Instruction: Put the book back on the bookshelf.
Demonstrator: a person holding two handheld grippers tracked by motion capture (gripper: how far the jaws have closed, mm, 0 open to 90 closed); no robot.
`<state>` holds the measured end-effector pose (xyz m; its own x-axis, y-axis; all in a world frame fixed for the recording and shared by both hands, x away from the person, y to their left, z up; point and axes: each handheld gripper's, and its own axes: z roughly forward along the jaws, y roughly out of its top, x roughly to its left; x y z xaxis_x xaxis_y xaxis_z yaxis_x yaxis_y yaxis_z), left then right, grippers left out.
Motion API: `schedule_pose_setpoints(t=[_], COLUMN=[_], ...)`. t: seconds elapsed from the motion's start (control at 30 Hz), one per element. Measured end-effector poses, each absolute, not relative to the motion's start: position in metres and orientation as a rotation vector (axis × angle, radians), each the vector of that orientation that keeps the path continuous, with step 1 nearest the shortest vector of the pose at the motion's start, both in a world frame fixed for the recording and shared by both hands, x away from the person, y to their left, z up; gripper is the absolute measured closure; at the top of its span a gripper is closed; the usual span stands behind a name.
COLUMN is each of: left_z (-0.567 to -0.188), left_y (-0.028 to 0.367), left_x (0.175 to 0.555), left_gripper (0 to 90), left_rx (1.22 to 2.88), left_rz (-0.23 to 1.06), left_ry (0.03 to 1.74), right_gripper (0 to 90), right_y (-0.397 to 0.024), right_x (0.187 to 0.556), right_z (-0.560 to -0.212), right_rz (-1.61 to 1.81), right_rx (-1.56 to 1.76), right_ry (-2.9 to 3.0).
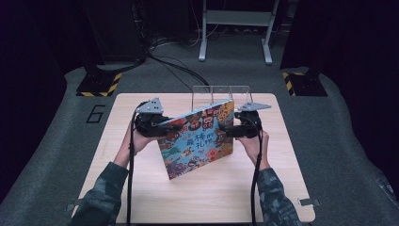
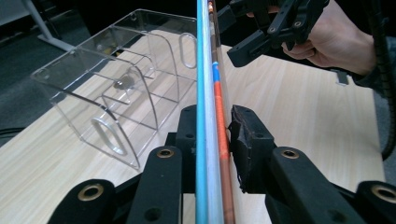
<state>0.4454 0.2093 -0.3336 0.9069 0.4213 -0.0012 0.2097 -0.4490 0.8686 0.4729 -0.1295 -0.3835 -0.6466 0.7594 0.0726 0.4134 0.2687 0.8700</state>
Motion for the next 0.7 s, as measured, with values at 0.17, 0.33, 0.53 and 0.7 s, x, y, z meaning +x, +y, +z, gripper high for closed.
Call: schedule_pose_setpoints(t=[0.17,0.33,0.53,0.7], left_z=[-0.333,-0.332,-0.329,-0.328], left_y=[0.207,0.206,0.206,0.209], left_x=[0.44,0.434,0.427,0.421], left_gripper=[74.9,75.8,75.7,75.0], left_rx=[2.049,2.046,2.072,2.083], left_rz=[0.271,0.31,0.359,0.398], left_ry=[0.436,0.439,0.442,0.466], right_gripper=[8.8,7.4,4.7,0.0], right_y=[-0.159,-0.194,-0.214,-0.225], right_x=[0.453,0.442,0.44,0.446], right_z=[-0.404,-0.449,-0.49,-0.514], right_rz=[1.291,1.169,1.039,0.957], right_rx=[1.126,1.26,1.384,1.464], right_ry=[2.114,2.073,2.057,2.04])
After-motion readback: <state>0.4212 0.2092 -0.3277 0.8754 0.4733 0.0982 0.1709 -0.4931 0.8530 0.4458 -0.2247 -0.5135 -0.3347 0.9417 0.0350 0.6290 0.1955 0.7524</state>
